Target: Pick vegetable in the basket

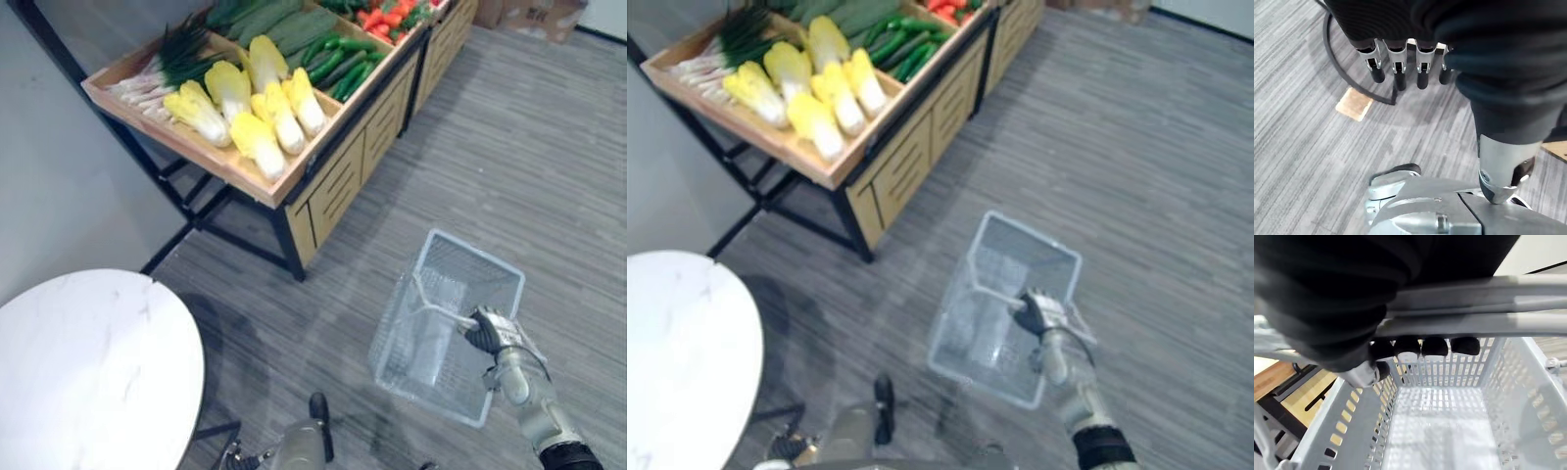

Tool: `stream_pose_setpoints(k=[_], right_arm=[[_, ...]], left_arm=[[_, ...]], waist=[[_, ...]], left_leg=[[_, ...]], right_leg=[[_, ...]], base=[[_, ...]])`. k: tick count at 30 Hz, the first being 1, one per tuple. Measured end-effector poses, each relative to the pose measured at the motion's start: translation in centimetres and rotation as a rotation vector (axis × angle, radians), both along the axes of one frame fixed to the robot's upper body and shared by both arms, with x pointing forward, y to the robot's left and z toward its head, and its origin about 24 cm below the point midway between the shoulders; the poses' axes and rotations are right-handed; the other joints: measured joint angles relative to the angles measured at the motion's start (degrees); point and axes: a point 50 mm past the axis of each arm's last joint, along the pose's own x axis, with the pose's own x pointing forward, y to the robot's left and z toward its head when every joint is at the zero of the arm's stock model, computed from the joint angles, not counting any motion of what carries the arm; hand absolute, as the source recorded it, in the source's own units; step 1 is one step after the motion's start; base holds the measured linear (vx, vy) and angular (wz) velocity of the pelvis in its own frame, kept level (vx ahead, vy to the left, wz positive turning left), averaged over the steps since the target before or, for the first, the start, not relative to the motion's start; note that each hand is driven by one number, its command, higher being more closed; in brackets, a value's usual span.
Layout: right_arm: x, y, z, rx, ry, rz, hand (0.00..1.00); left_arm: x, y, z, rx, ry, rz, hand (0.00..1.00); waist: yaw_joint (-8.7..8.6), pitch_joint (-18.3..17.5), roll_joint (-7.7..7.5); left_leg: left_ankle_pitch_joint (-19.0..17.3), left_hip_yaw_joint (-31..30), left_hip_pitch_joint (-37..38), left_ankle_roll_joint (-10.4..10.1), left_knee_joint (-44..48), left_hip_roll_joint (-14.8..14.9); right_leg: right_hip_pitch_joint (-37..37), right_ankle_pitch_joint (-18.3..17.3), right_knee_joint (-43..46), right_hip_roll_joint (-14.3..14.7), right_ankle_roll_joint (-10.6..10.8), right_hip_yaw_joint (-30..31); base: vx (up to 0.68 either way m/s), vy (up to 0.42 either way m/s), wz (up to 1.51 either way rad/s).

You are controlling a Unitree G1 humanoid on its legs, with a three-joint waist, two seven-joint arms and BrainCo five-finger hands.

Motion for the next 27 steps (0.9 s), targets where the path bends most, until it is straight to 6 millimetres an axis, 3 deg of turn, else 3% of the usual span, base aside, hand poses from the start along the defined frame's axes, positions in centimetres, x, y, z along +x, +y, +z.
stream_pose_setpoints(k=[2,4,5,7,8,10,12,14,15,16,17,18,20,21,22,24,27], right_arm=[[-0.8,0.2,-1.1,0.017,0.045,-0.021,1.00],[-1.6,0.1,-2.1,0.025,0.085,-0.049,1.00],[-1.6,-0.3,-1.9,0.009,0.074,-0.057,1.00],[-2.1,-0.8,-2.2,0.017,0.083,-0.086,1.00],[-2.4,-1.0,-2.3,0.026,0.086,-0.105,1.00],[-3.3,-1.5,-2.8,0.032,0.106,-0.140,1.00],[-3.5,-2.3,-2.7,0.029,0.100,-0.185,1.00],[-4.4,-3.1,-3.0,0.026,0.114,-0.231,1.00],[-5.3,-3.5,-3.5,0.025,0.138,-0.255,1.00],[-5.6,-4.1,-3.5,0.019,0.140,-0.280,1.00],[-5.6,-4.4,-3.4,0.014,0.136,-0.287,1.00],[-5.7,-4.7,-3.5,0.013,0.142,-0.300,1.00],[-5.8,-4.7,-3.7,0.018,0.152,-0.303,1.00],[-5.9,-4.8,-3.7,0.020,0.155,-0.308,1.00],[-6.5,-5.1,-3.9,0.012,0.170,-0.314,1.00],[-7.3,-5.5,-4.2,-0.001,0.193,-0.325,1.00],[-7.6,-5.8,-4.2,0.018,0.194,-0.347,1.00]], left_arm=[[-0.5,0.7,0.1,0.020,0.020,-0.017,0.00],[-0.1,1.2,0.3,0.034,0.011,-0.025,0.00],[0.7,1.3,0.5,0.041,-0.010,-0.025,0.00],[2.0,1.4,0.8,0.049,-0.052,-0.022,0.00],[2.6,1.3,1.0,0.051,-0.073,-0.024,0.00],[4.2,0.5,1.3,0.035,-0.129,-0.033,0.00],[4.9,0.3,1.5,0.033,-0.145,-0.038,0.00],[4.7,0.2,1.4,0.030,-0.136,-0.040,0.00],[4.3,0.5,1.3,0.040,-0.123,-0.041,0.00],[3.8,0.3,1.1,0.033,-0.106,-0.033,0.00],[3.4,0.0,0.9,0.024,-0.096,-0.029,0.00],[2.6,-0.7,0.5,0.005,-0.070,-0.021,0.00],[2.2,-0.9,0.2,-0.010,-0.052,-0.008,0.00],[2.0,-0.9,0.2,-0.011,-0.046,0.001,0.00],[2.0,-0.8,0.2,-0.010,-0.046,0.004,0.00],[2.2,-0.8,0.3,-0.010,-0.061,0.006,0.00],[3.0,-0.6,0.7,-0.004,-0.098,0.014,0.00]], waist=[[-1.27,0.0,-1.33],[-1.88,0.0,-1.41],[-2.69,0.1,-1.32],[-4.08,0.1,-1.30],[-4.23,0.1,-1.18],[-5.27,0.3,-0.87],[-5.68,0.2,-0.93],[-5.69,0.2,-1.24],[-5.54,-0.1,-1.59],[-5.54,-0.4,0.35],[-5.56,-0.7,1.80],[-5.28,-1.6,4.01],[-5.42,-1.8,4.48],[-5.47,-1.5,4.54],[-5.20,-0.8,3.88],[-4.39,-0.7,3.74],[-4.25,-0.6,3.61]], left_leg=[[-0.9,-0.6,3.7,1.4,-1.8,-1.4],[-1.6,-2.2,5.6,2.6,-2.4,-0.9],[-2.1,-3.2,6.9,3.0,-2.7,-0.5],[-3.2,-4.9,8.6,3.0,-2.8,-0.5],[-3.5,-5.5,9.4,2.9,-2.8,-0.5],[-3.9,-8.4,10.4,1.5,-2.7,-0.8],[-4.8,-11.0,11.0,0.1,-2.8,-0.8],[-6.5,-13.1,13.3,-2.5,-2.7,-0.8],[-8.6,-14.8,14.7,-4.3,-2.4,-0.2],[-10.8,-16.1,15.2,-6.0,-1.1,2.5],[-11.9,-16.6,15.2,-6.5,0.0,4.1],[-12.6,-16.9,14.2,-7.3,4.0,6.9],[-10.0,-17.2,7.8,-7.2,16.7,9.0],[-6.0,-17.2,3.6,-7.4,26.0,10.1],[-4.4,-16.9,0.4,-8.1,34.1,11.2],[-4.8,-14.1,-2.3,-7.2,40.9,11.5],[-5.6,-7.2,-7.6,-5.8,37.1,11.8]], right_leg=[[-4.7,5.8,9.8,-1.4,-4.1,6.4],[-8.3,-1.0,15.5,2.8,-3.1,10.5],[-9.3,-7.2,14.3,6.0,-4.4,8.7],[-9.4,-9.4,6.4,9.1,-6.1,4.3],[-9.5,-9.3,-0.5,11.1,-5.9,4.2],[-10.3,-5.8,-20.1,14.0,-2.3,7.8],[-11.4,-2.8,-27.5,13.7,-1.1,10.8],[-10.2,-2.6,-28.4,12.2,-0.8,10.9],[-8.9,0.6,-27.4,11.8,-2.8,10.9],[-9.4,2.6,-23.0,13.5,-3.8,10.4],[-9.5,2.5,-21.4,14.8,-4.0,9.9],[-9.3,0.2,-19.9,17.3,-6.4,8.4],[-7.9,-2.2,-19.5,18.4,-7.9,6.4],[-5.7,-3.1,-19.5,18.7,-8.9,5.2],[-2.7,-4.5,-19.8,18.8,-10.0,4.0],[1.7,-5.6,-21.2,18.7,-10.7,3.1],[5.8,-5.3,-26.3,18.7,-10.1,0.4]], base=[[0.24,0.152,0.06],[0.27,0.074,0.20],[0.24,0.001,0.41],[0.25,-0.019,0.51],[0.23,-0.059,0.54],[0.33,-0.109,0.75],[0.40,-0.205,0.79],[0.42,-0.336,0.84],[0.47,-0.481,0.81],[0.39,-0.431,0.62],[0.38,-0.385,0.34],[0.39,-0.361,0.23],[0.38,-0.351,0.31],[0.34,-0.310,0.43],[0.33,-0.277,0.40],[0.32,-0.228,0.22],[0.26,-0.128,0.37]])
